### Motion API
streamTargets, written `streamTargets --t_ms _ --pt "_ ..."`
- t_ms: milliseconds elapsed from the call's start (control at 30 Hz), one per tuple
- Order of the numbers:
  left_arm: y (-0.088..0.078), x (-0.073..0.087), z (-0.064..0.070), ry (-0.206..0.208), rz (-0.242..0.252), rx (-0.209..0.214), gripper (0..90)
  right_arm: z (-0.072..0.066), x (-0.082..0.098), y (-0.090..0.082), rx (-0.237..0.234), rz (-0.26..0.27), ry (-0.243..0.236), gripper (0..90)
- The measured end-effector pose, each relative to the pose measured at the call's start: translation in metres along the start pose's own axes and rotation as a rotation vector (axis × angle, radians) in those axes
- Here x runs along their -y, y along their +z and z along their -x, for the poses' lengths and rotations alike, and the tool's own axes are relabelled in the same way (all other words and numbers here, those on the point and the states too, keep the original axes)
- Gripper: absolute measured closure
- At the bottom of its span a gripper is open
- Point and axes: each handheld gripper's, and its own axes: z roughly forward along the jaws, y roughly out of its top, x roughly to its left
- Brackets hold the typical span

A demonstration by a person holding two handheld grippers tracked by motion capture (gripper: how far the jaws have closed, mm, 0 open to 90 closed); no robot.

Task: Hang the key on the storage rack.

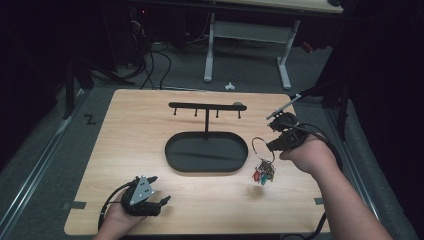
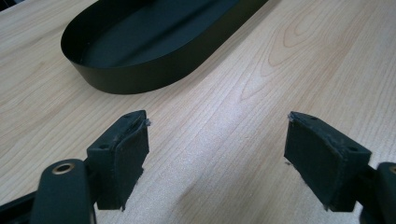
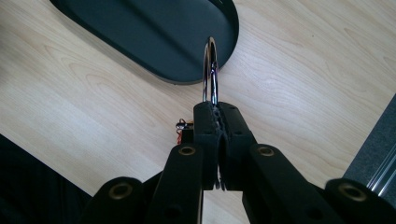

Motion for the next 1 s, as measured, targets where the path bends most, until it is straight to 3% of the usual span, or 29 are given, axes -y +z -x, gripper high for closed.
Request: streamTargets --t_ms 233,633,1000 --pt "-0.004 0.004 -0.001 -0.011 -0.003 -0.011 22.4 -0.002 -0.012 -0.001 -0.012 0.011 0.000 87.7" --pt "-0.021 0.016 -0.006 -0.056 -0.002 -0.063 22.3 -0.005 -0.033 0.005 -0.013 0.016 -0.046 87.8" --pt "-0.025 0.019 -0.006 -0.066 -0.003 -0.074 22.3 -0.013 -0.046 0.008 -0.023 0.022 -0.074 87.7"
